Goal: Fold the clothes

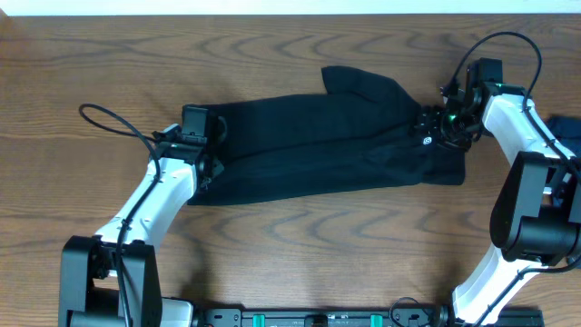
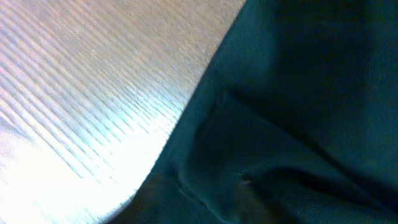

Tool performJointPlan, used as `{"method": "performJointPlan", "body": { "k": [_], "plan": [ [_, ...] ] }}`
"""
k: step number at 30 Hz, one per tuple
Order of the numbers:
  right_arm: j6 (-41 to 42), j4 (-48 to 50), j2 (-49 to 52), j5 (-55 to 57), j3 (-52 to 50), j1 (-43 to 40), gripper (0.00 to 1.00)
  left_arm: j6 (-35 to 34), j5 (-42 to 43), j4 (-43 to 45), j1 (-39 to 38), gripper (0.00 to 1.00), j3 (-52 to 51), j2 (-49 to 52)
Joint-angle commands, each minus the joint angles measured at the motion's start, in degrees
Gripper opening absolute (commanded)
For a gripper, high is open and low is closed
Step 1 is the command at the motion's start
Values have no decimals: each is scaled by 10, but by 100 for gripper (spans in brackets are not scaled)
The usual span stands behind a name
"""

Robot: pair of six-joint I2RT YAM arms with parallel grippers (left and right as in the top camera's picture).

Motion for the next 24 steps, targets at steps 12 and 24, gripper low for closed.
{"method": "performJointPlan", "body": {
  "k": [12, 24],
  "plan": [
    [-72, -148, -1, 0, 251, 21, 99, 78, -14, -62, 11, 65, 166, -13],
    [-119, -131, 71, -21, 281, 69, 73, 112, 21, -18, 20, 67, 195, 30]
  ]
}}
